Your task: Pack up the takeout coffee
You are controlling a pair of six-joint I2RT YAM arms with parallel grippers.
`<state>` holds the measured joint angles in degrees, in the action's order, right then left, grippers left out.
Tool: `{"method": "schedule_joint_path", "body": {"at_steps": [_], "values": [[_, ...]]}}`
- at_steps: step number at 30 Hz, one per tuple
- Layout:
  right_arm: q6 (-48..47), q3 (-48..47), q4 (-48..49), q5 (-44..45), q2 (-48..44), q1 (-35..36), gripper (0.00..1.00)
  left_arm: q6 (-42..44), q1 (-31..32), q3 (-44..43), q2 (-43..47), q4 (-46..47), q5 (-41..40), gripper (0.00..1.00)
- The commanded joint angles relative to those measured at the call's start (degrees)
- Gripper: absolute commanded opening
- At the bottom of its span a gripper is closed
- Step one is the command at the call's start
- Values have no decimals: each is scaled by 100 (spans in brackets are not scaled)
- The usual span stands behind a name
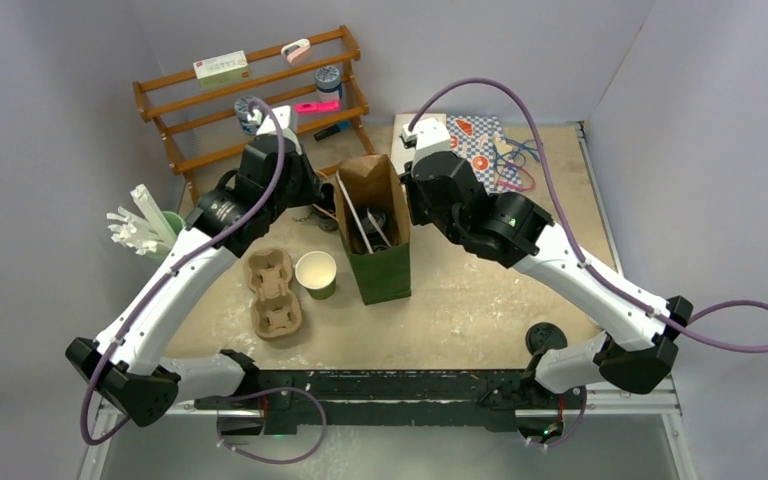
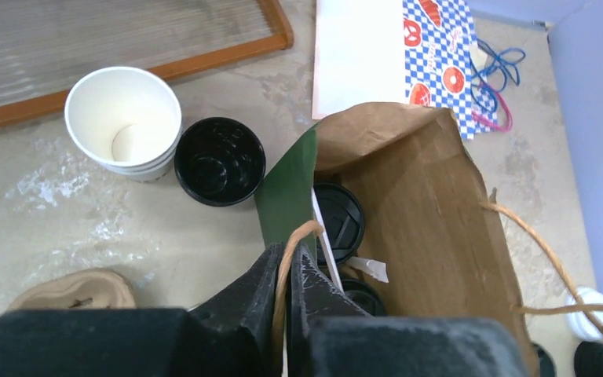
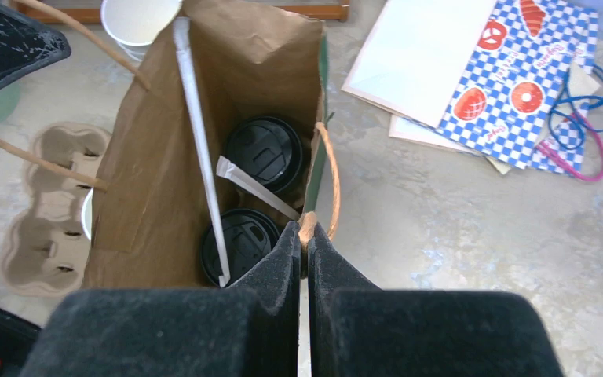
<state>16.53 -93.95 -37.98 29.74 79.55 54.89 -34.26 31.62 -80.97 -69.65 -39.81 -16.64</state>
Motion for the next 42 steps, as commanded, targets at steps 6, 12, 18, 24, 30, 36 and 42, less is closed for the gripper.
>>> {"method": "schedule_joint_path", "body": {"at_steps": [6, 12, 18, 24, 30, 36, 42], "values": [[-257, -164, -187, 378, -405, -569, 0, 116, -6, -589, -339, 721, 1271, 0], [-358, -55, -273, 252, -524, -1108, 0, -86, -2, -844, -796, 997, 1782, 0], [-522, -6, -284, 490, -534, -1262, 0, -189, 192, -1055, -1149, 1265, 1901, 0], [-478, -29, -308, 562, -569, -1269, 45, -172, 325, -1046, -1209, 1257, 1762, 31], [-684, -192, -151, 578, -758, -1265, 83, 163, 340, -1434, -1001, 803, 1300, 77], [-1585, 508, 1083, 378, -1531, -1265, 99, 868, 334, -1726, -427, 392, 290, 79], [-1957, 1368, 1693, 363, -2261, -1265, 99, 1690, 280, -918, 487, 553, -1020, 87]]}}
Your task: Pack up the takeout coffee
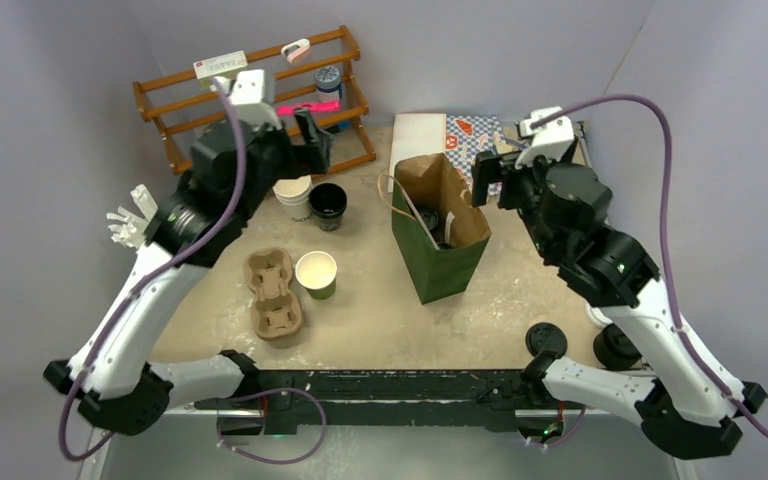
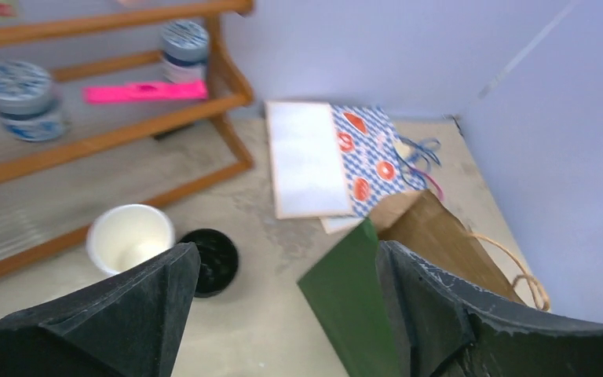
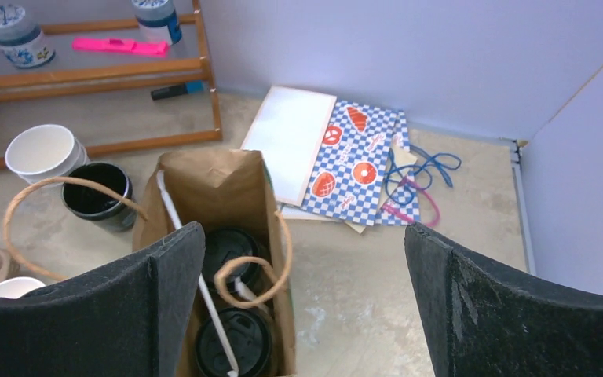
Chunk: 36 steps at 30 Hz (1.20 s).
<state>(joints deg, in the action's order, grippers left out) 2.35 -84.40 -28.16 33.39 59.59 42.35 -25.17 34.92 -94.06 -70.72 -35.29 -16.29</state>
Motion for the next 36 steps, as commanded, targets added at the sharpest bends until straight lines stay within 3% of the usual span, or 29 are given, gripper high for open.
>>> {"method": "schedule_joint_path", "body": {"at_steps": [1, 5, 8, 10, 15, 24, 28, 32, 36], "values": [[-500, 576, 744, 205, -308, -12, 99, 897, -63, 618, 731, 121, -1258, 90], [135, 1183, 763, 700, -521, -225, 98, 601, -211, 1407, 1111, -150, -1879, 98], [829, 1505, 675, -268, -604, -1386, 99, 386, -577, 2024, 1297, -143, -2024, 100], [1219, 1644, 663, -879, -521, -2301, 99, 376, -1074, 2358, 1377, 95, -1693, 100], [1646, 2161, 1325, -869, -194, -2617, 98, 21, -2535, 3110, 1150, 701, -771, 100], [1862, 4654, 3710, -573, 447, -3512, 99, -281, -2775, 4817, 828, 2307, -2363, 100], [1650, 5654, 5297, -875, 575, -3802, 98, 351, -2930, 5797, 855, 3358, -2465, 100], [1134, 6415, 7126, -1277, 802, -3804, 99, 1115, -3008, 6942, 1014, 5284, -1882, 100], [867, 6836, 8125, -1477, 1285, -3810, 99, 2037, -3048, 7800, 886, 7105, -1526, 100]]}}
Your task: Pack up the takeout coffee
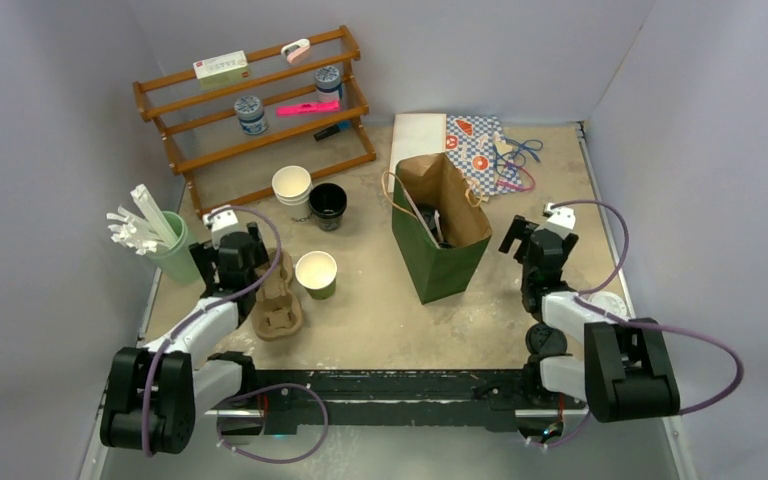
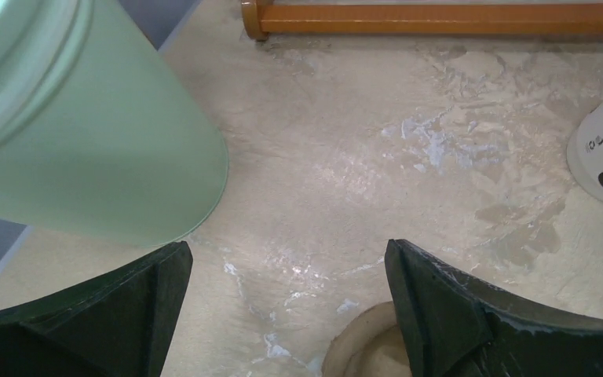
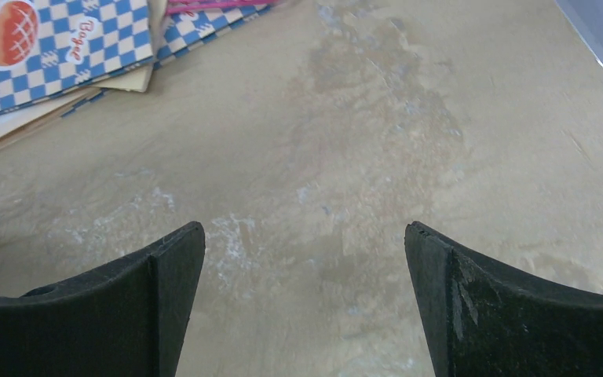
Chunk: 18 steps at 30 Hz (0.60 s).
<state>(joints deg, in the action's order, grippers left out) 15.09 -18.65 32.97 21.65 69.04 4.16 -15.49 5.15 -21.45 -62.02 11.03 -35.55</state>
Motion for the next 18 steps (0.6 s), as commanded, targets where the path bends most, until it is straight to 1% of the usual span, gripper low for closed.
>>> {"method": "schedule_joint_path", "body": {"at_steps": [1, 4, 6, 9, 12, 13, 15, 16, 17, 18], "values": [[-429, 314, 2201, -372, 454, 8, 99, 1167, -89, 669, -105, 2833, 522, 100], [-600, 274, 2491, -598, 698, 8, 99, 1186, -102, 867, -458, 3662, 944, 100], [-777, 164, 2556, -528, 852, 14, 98, 1220, -101, 929, -835, 4202, 1270, 100], [-865, -163, 1983, -469, 982, 31, 97, 1475, -102, 933, -1381, 4908, 1615, 100], [-867, -314, 1704, -238, 1059, 32, 96, 1748, -96, 880, -1877, 5371, 1918, 100], [-859, -562, 1281, -180, 1111, 48, 94, 1789, -93, 876, -2051, 5525, 2050, 100], [-466, -973, 55, 49, 1166, 73, 93, 1851, -81, 882, -2384, 5869, 2265, 100], [-418, -795, 272, 54, 1115, 78, 93, 1873, -64, 886, -2516, 6007, 2301, 100], [-536, -426, 987, -115, 1009, 76, 93, 1889, -44, 901, -2662, 6158, 2307, 100], [-805, -61, 1990, -298, 1022, 67, 95, 1906, -34, 928, -2810, 6323, 2311, 100]]}}
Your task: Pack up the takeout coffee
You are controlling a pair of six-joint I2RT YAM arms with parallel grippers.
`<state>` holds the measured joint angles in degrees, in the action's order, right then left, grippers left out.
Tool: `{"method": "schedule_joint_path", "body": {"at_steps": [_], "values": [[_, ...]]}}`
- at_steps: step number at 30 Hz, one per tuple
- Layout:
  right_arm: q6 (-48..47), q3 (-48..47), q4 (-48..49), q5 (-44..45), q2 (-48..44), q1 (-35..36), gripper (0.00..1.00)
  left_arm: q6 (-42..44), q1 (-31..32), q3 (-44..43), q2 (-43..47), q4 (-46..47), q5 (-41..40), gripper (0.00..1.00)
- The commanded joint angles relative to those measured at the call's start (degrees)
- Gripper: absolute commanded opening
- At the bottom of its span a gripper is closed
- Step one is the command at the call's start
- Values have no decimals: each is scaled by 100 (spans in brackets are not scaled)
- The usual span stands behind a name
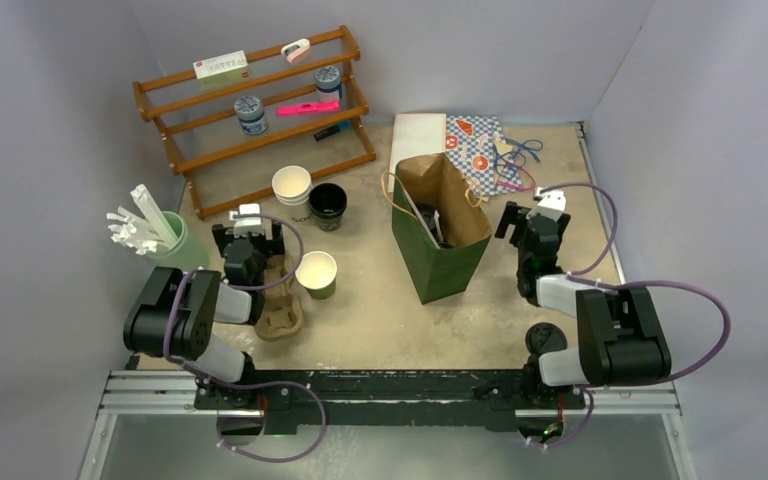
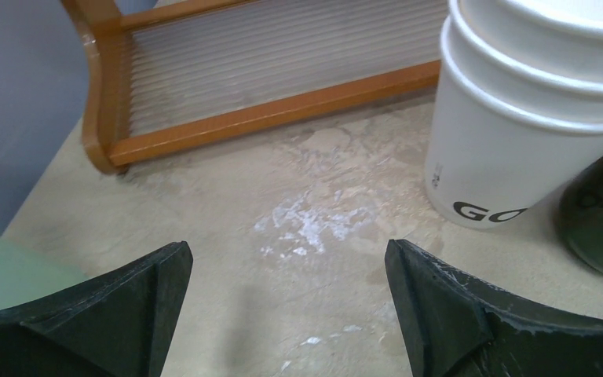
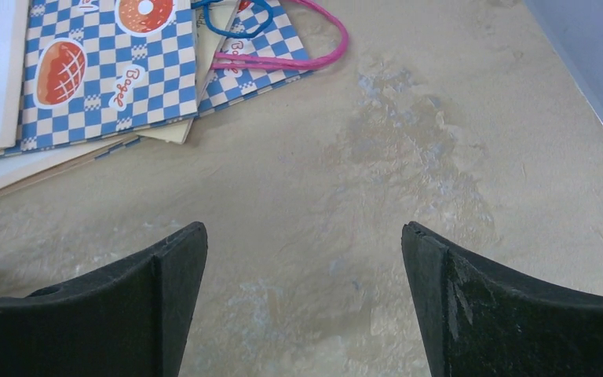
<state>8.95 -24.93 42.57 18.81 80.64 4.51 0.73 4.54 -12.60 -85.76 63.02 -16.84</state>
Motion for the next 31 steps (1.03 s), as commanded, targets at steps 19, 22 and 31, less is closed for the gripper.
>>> {"method": "schedule_joint_path", "body": {"at_steps": [19, 22, 31], "values": [[-665, 937, 3321, -837, 936, 23, 99, 441, 222, -287, -749, 885, 226, 100], [-666, 942, 3320, -841, 937, 23, 99, 443, 223, -287, -747, 887, 225, 100], [-656, 937, 3345, -838, 940, 23, 99, 437, 220, -296, -746, 856, 229, 100]]}}
